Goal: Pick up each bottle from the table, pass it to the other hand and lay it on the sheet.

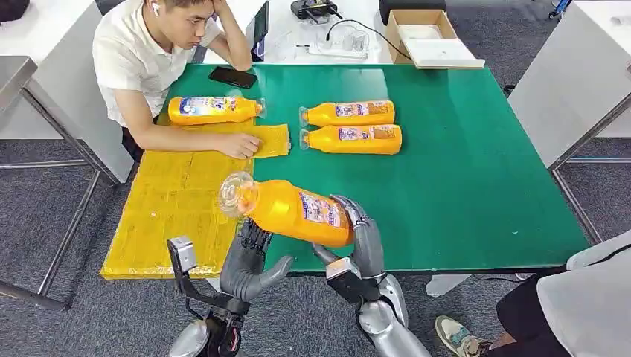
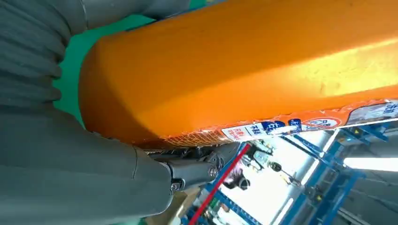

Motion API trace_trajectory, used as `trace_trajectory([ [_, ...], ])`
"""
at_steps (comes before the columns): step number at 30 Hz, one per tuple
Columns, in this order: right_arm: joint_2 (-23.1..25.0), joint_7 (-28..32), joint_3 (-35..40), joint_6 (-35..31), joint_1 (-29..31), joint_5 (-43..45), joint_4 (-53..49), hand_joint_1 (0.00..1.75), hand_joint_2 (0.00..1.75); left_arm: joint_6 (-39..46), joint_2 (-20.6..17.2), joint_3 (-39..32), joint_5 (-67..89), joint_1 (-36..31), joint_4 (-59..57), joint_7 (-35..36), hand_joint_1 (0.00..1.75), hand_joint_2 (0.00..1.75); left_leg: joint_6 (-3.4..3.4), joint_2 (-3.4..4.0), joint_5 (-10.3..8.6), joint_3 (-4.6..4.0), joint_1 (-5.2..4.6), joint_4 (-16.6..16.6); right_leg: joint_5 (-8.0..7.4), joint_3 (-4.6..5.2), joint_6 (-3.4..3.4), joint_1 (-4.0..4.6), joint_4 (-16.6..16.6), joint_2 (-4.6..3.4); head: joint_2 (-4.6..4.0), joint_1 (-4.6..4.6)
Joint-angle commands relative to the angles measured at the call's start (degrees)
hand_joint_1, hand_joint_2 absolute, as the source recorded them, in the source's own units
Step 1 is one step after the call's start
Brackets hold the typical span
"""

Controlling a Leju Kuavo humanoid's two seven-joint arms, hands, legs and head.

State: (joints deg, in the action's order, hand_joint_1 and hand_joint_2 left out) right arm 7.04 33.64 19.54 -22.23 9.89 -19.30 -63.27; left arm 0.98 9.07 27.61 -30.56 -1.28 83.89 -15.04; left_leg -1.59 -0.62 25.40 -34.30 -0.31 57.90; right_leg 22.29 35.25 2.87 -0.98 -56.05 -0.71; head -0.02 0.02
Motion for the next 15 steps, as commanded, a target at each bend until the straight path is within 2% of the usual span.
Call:
trace_trajectory([
  [1, 3.04, 0.53, 7.53, 1.64, 5.75, -2.3, 13.91, 1.75, 1.75, -0.51, -1.22, 1.78, 0.73, -2.16, -0.59, -0.83, 0.0, 1.75, 0.1, 0.17, 0.06, 0.21, 0.06, -0.06, 0.01, -0.17, -0.11, 0.07, 0.06, -0.1, 0.02, 0.02],
  [8, 4.85, 0.87, 11.95, 1.48, 5.88, -2.83, 19.15, 1.75, 1.75, 6.06, -1.03, 1.91, 7.91, -3.81, -3.15, -2.87, 0.0, 1.75, 0.16, 0.11, 0.1, 0.37, 0.13, -0.09, 0.08, -0.33, -0.17, 0.15, 0.11, 0.01, 0.02, 0.0],
  [10, 5.07, 0.73, 13.51, 0.75, 5.63, -3.64, 19.5, 1.75, 1.75, 13.21, -1.01, 1.76, 14.69, -5.38, -5.97, -4.46, 0.0, 1.75, 0.14, 0.06, 0.09, 0.33, 0.11, -0.07, 0.09, -0.29, -0.15, 0.13, 0.07, 0.05, 0.02, 0.0],
  [15, 5.66, 0.63, 15.42, 0.59, 5.92, -4.06, 20.41, 1.75, 1.75, 11.17, -0.29, 1.4, 12.56, -6.8, -7.29, -4.21, 0.0, 1.75, 0.09, -0.03, 0.03, 0.19, 0.08, -0.05, 0.06, -0.19, -0.11, 0.09, 0.07, 0.11, 0.02, 0.02],
])
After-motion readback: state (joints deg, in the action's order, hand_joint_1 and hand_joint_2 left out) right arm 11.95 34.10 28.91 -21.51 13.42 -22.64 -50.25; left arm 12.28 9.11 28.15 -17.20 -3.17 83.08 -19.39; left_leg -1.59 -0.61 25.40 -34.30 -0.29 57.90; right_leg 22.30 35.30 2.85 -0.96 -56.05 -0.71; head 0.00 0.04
